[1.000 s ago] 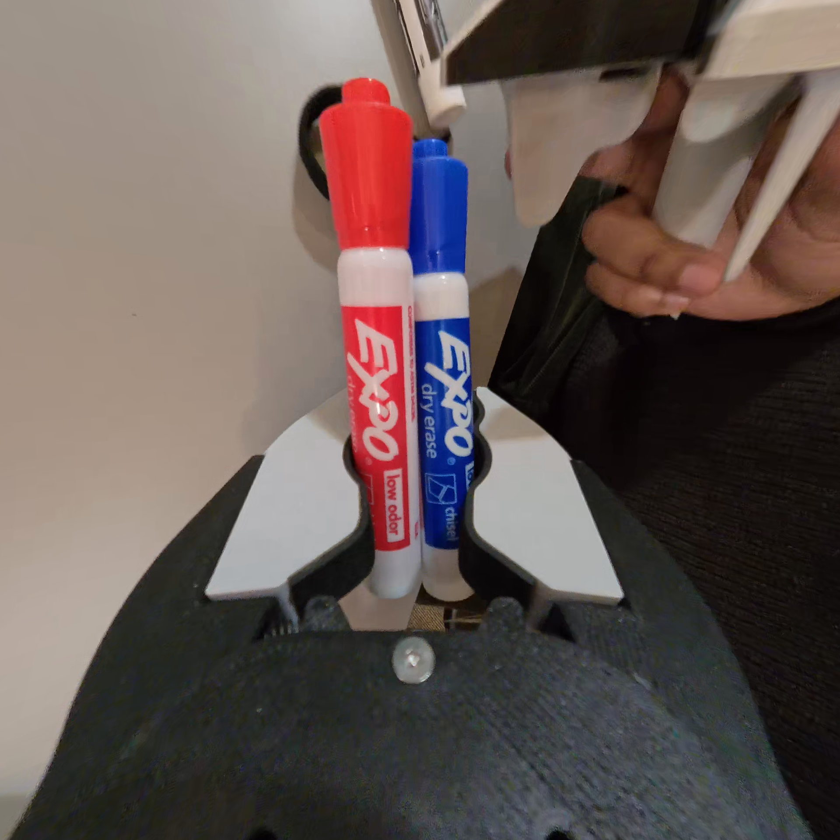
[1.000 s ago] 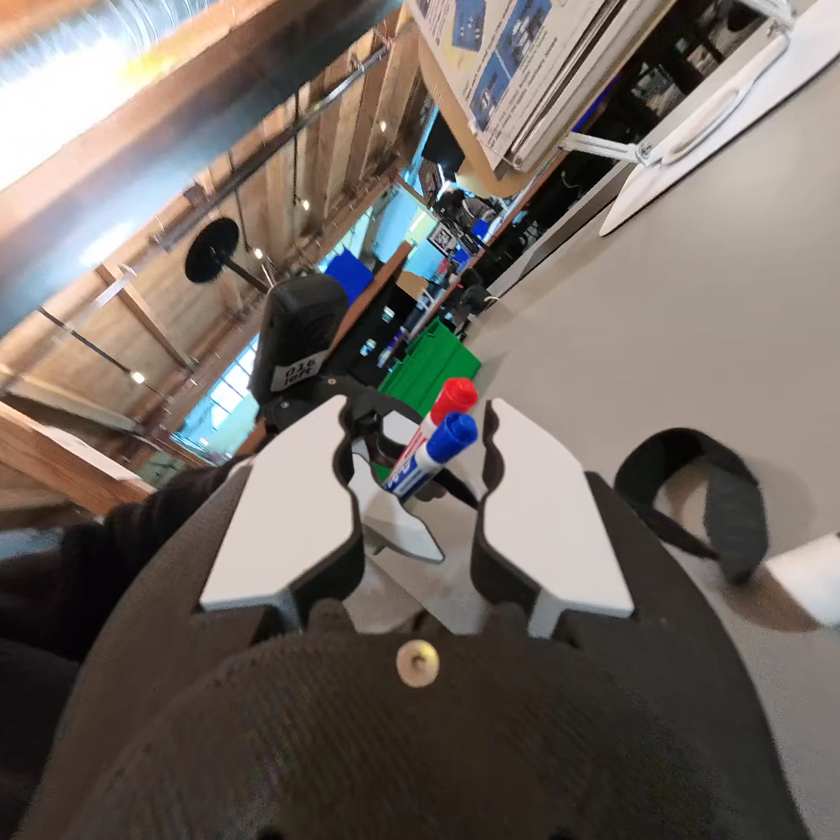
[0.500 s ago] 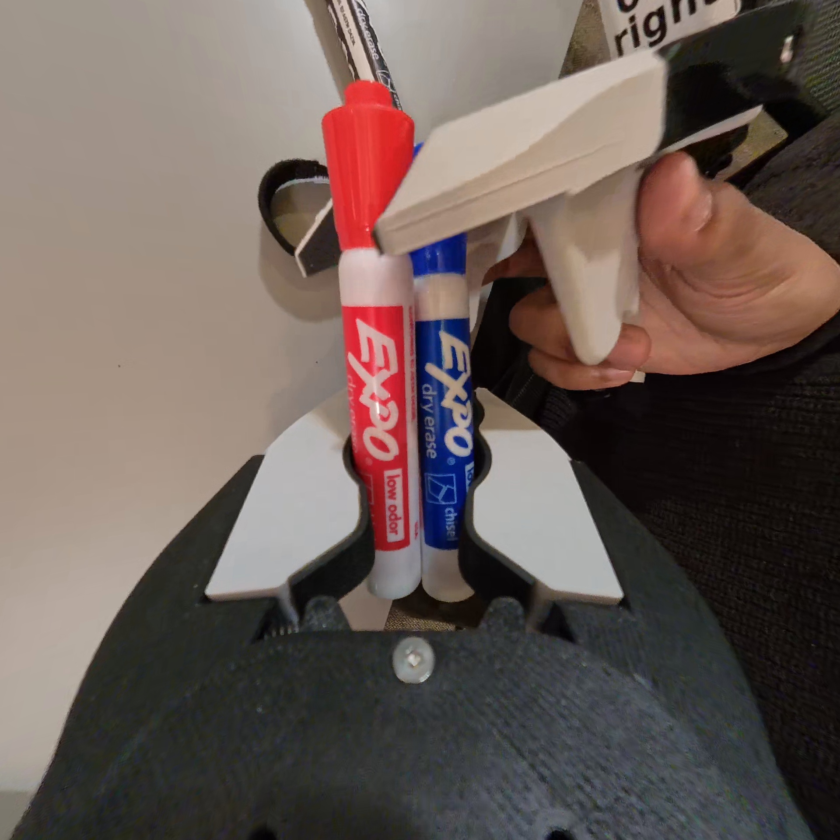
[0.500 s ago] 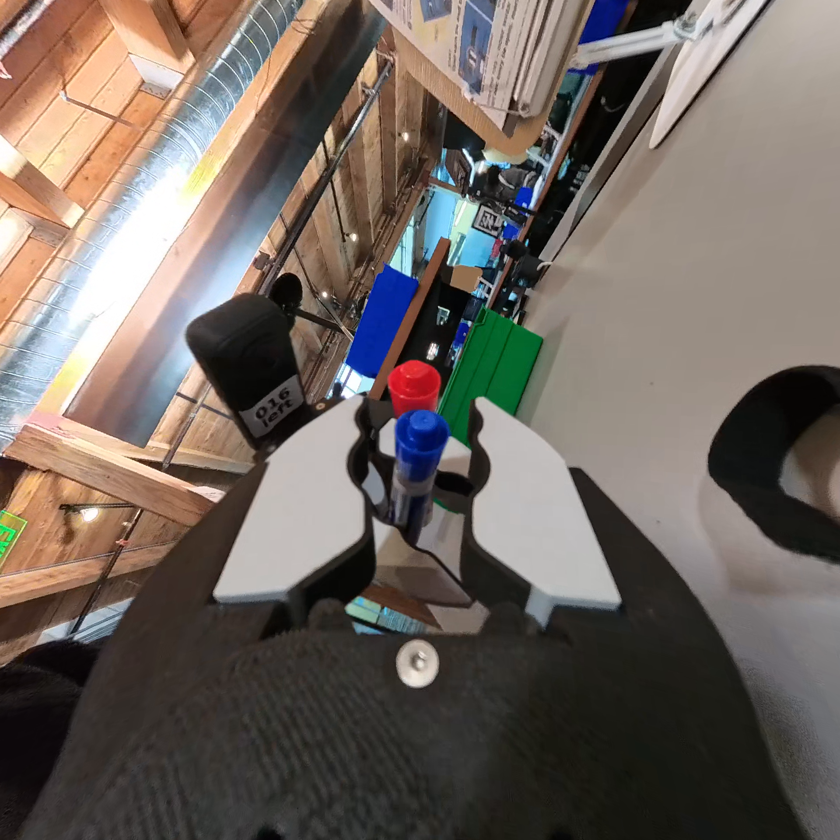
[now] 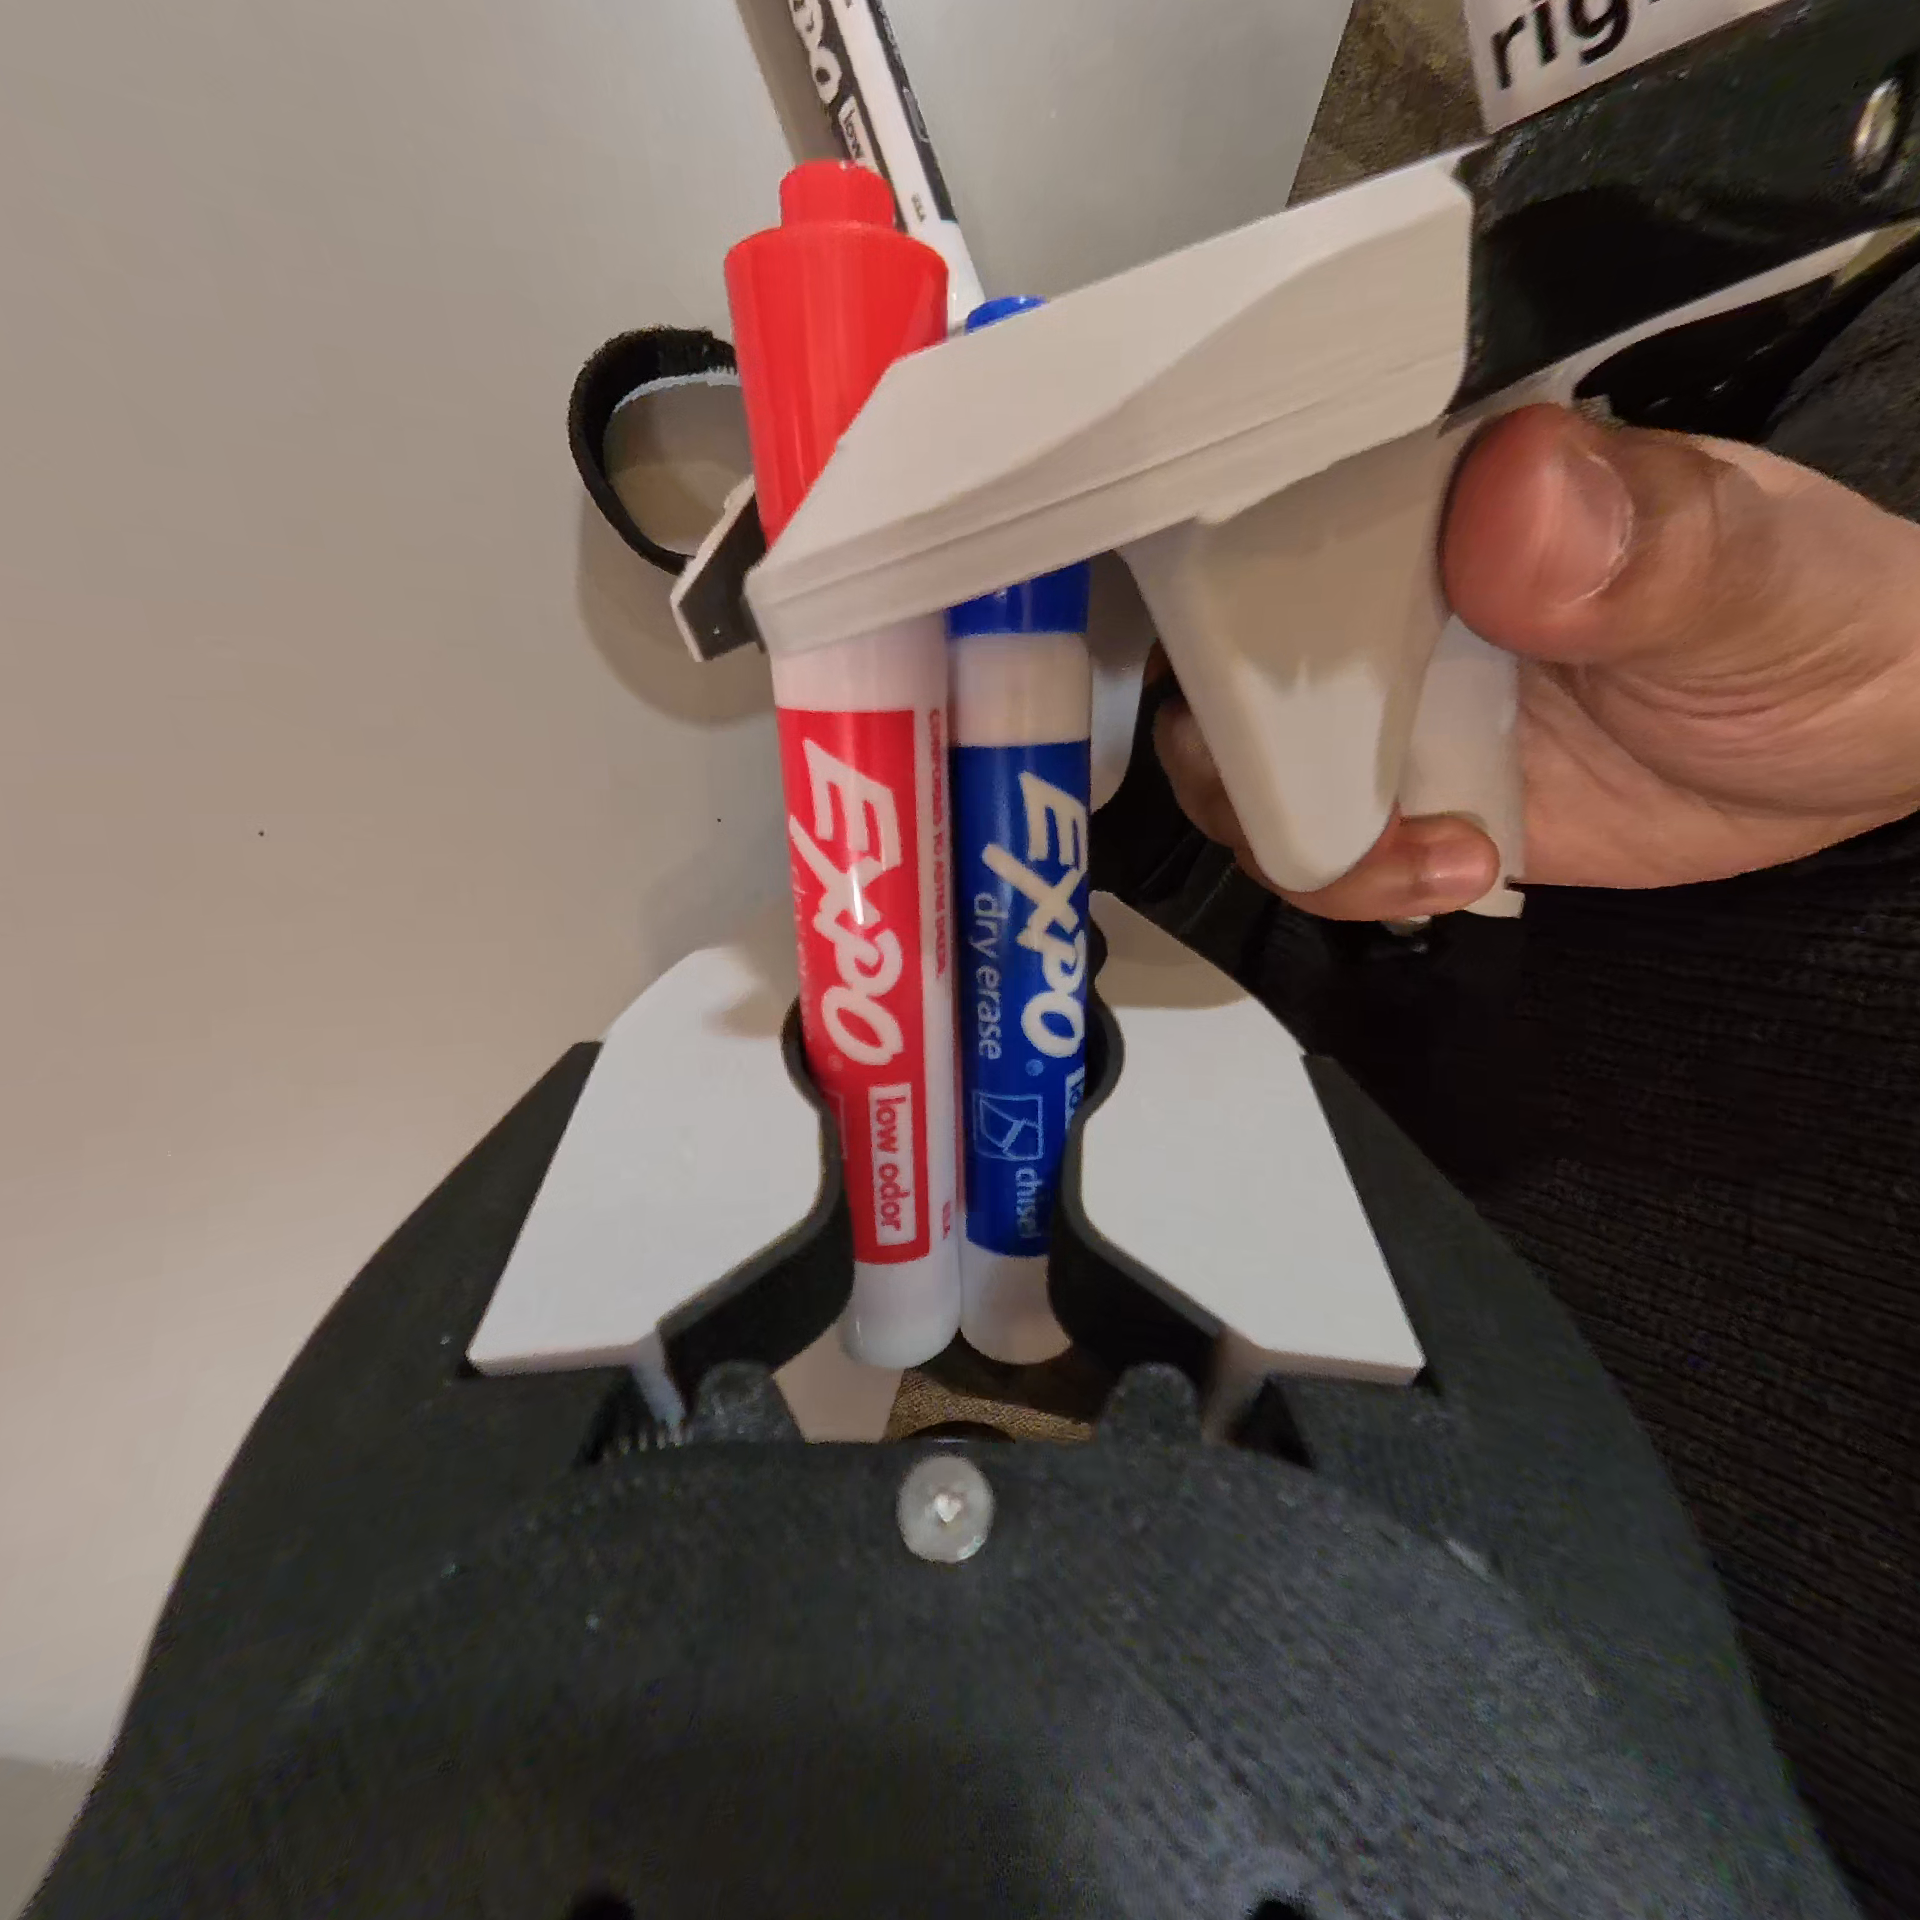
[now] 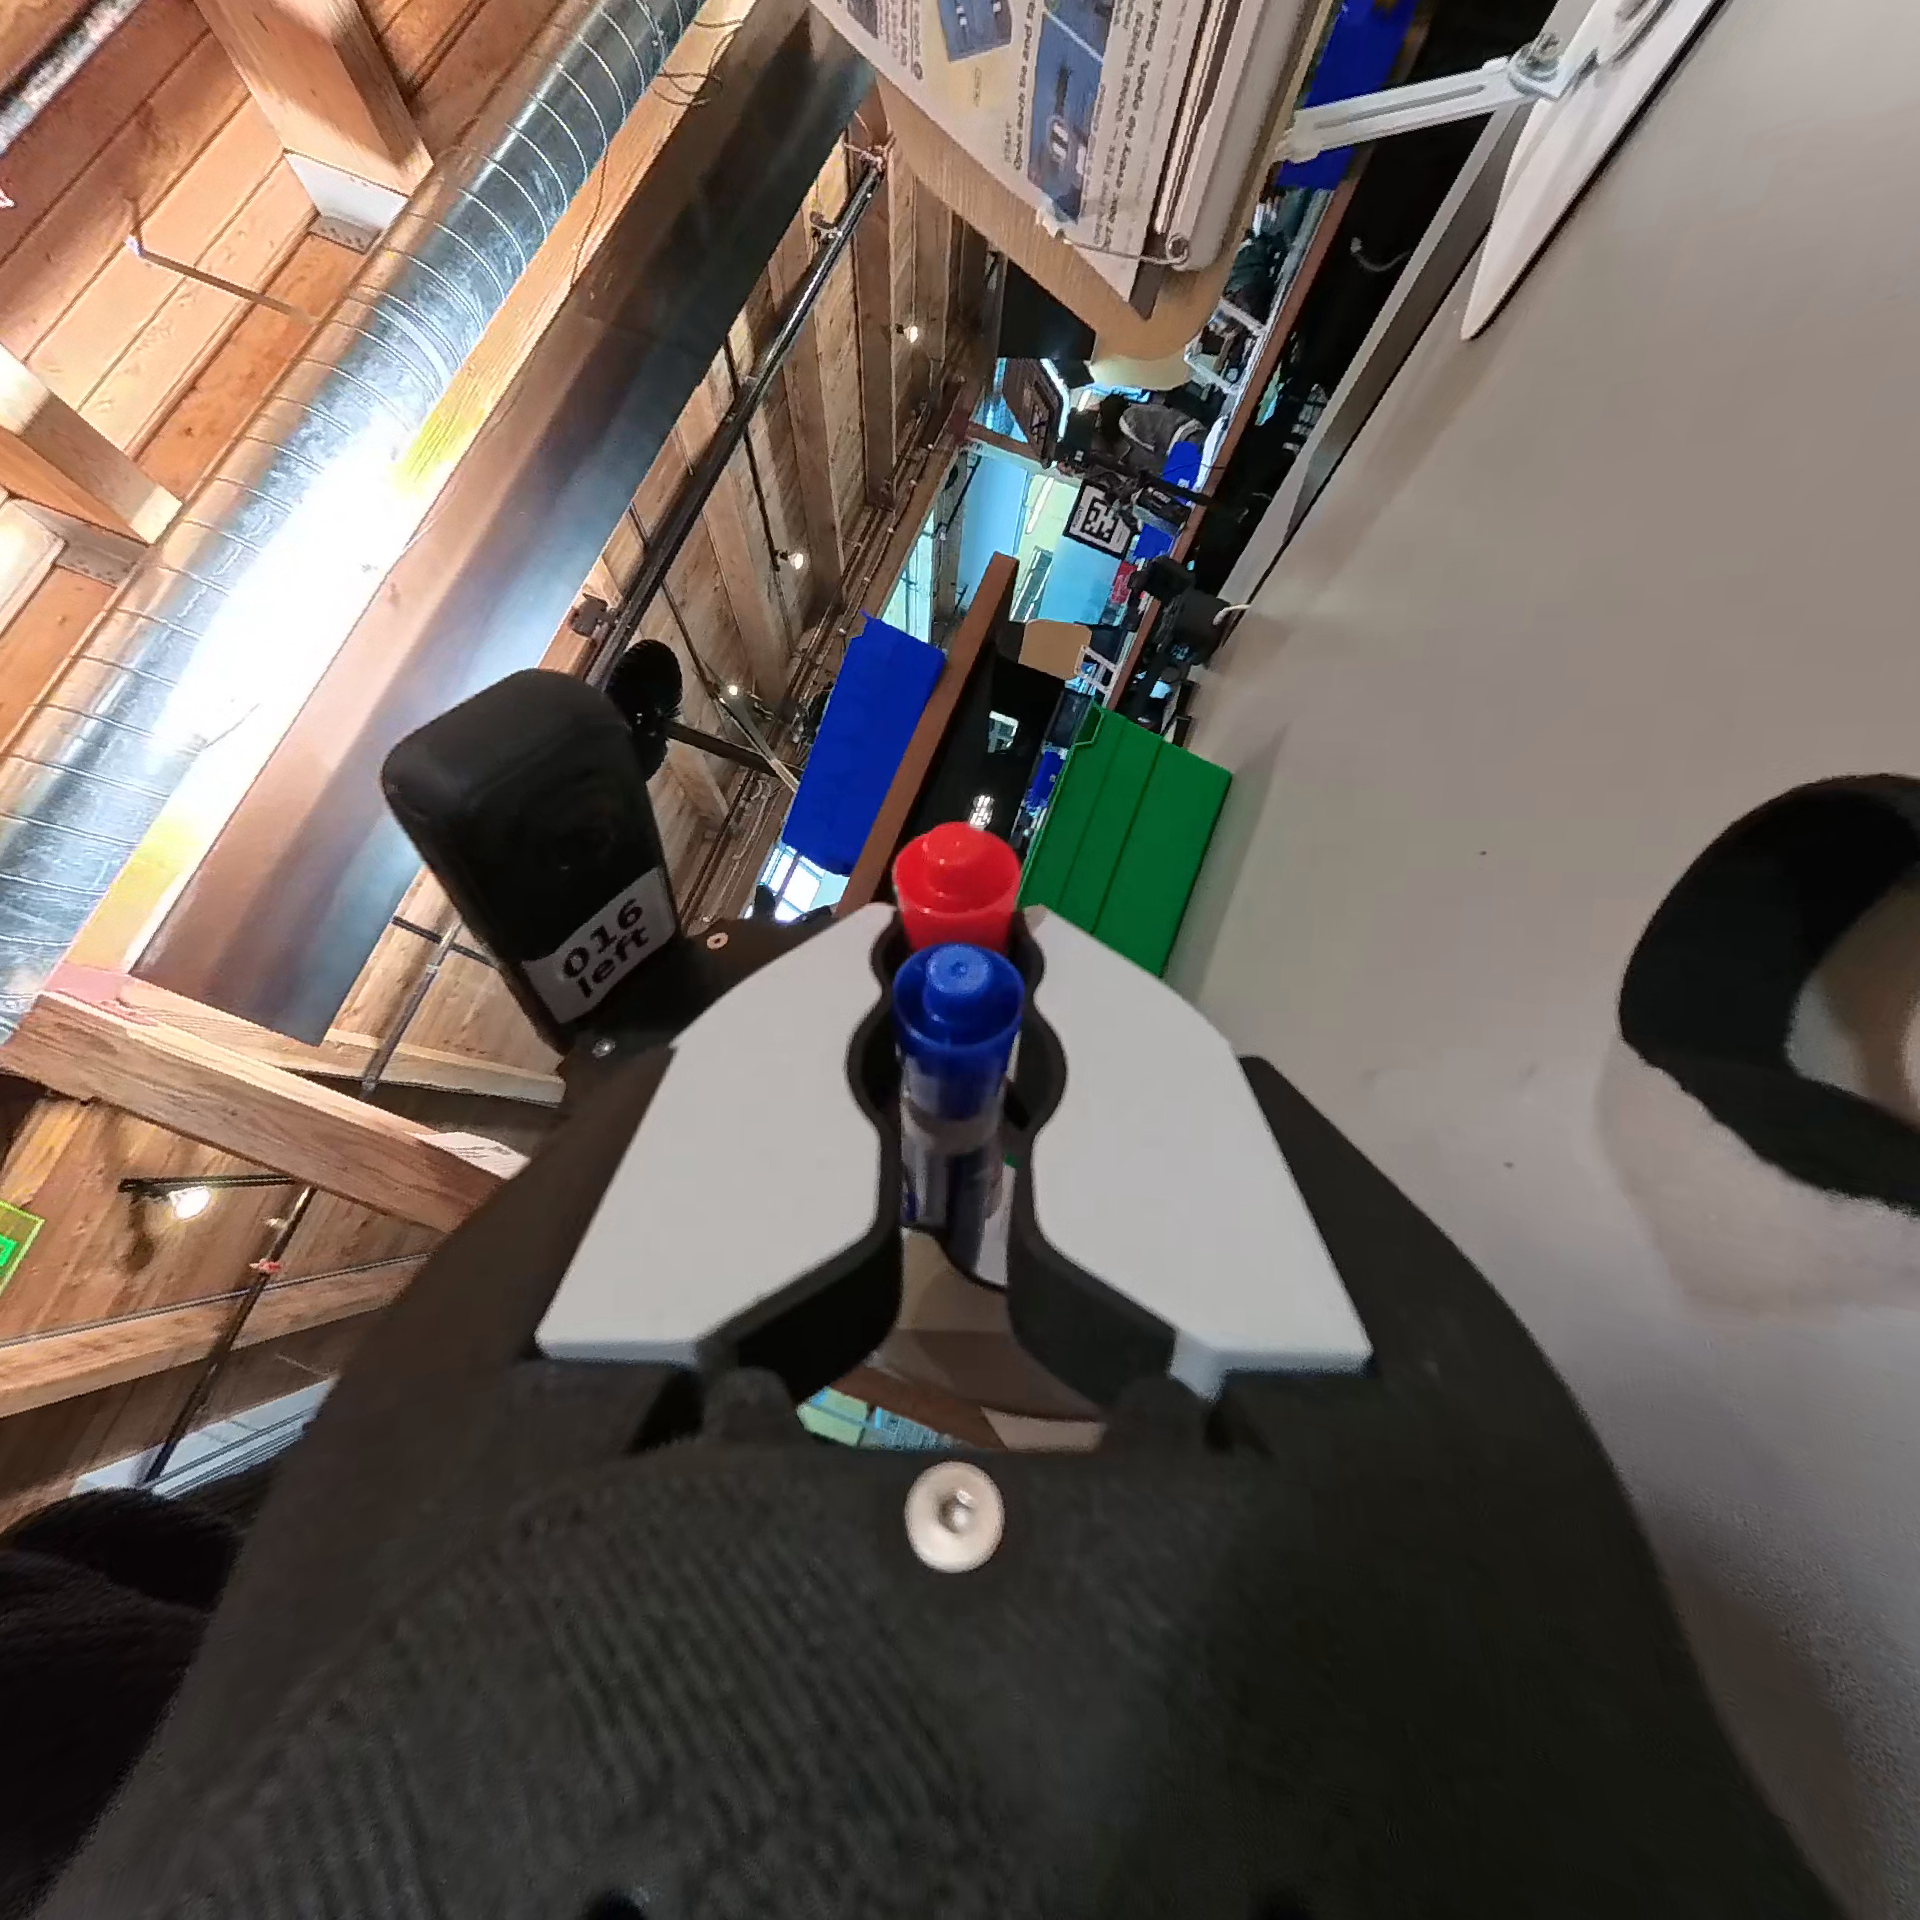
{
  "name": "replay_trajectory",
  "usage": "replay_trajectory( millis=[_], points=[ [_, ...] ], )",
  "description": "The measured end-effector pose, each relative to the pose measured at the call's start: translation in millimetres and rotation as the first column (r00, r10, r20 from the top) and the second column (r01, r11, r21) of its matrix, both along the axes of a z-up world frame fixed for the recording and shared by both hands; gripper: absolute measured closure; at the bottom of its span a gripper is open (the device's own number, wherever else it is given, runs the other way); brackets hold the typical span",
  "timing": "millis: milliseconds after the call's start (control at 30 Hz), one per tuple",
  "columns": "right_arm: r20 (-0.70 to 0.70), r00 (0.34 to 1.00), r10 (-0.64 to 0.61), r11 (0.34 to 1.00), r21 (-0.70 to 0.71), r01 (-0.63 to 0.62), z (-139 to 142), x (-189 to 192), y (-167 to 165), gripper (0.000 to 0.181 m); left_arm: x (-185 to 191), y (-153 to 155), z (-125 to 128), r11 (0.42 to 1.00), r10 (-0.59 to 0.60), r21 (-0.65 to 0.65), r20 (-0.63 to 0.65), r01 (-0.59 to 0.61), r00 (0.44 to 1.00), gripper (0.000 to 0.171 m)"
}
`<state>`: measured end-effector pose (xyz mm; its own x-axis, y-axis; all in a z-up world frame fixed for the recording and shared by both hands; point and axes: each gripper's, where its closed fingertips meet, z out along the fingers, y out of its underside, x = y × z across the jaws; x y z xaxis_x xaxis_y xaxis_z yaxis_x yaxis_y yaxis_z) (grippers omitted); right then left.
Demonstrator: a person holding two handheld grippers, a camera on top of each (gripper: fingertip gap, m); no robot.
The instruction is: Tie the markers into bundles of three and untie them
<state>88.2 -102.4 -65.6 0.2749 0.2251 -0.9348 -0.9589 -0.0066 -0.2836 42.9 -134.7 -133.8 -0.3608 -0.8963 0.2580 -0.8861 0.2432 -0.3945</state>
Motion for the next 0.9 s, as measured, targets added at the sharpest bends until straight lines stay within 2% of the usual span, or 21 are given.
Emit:
replay_trajectory(
  millis=[233, 433, 567, 767, 900],
  points=[
    [0.056, 0.998, -0.033, 0.998, -0.048, 0.036, -0.7, -2.1, -0.4, 0.163, 0.9, 6.7, -7.6, 0.994, -0.038, 0.102, 0.02, 0.036, 0.999, 0.127],
    [0.037, 0.998, -0.052, 0.995, -0.078, 0.055, -3.1, -5.5, -0.7, 0.163, 2.9, 14.7, -13.6, 0.97, -0.092, 0.228, 0.04, 0.081, 0.995, 0.133],
    [0.064, 0.996, -0.056, 0.994, -0.086, 0.062, -4.9, -3.3, -1.5, 0.163, 1.6, 10.3, -11.7, 0.984, -0.076, 0.163, 0.008, 0.074, 0.997, 0.149],
    [0.049, 0.998, -0.041, 0.994, -0.096, 0.046, -8.5, -3.9, -1.5, 0.163, -3.1, 6.7, -14.8, 0.988, -0.092, 0.119, -0.039, 0.096, 0.995, 0.149],
    [0.046, 0.999, 0.006, 0.995, -0.097, -0.002, -10.5, -6.4, -0.8, 0.163, -7.8, -0.8, -14.9, 0.996, -0.087, 0.022, -0.069, 0.088, 0.994, 0.149]
  ],
)
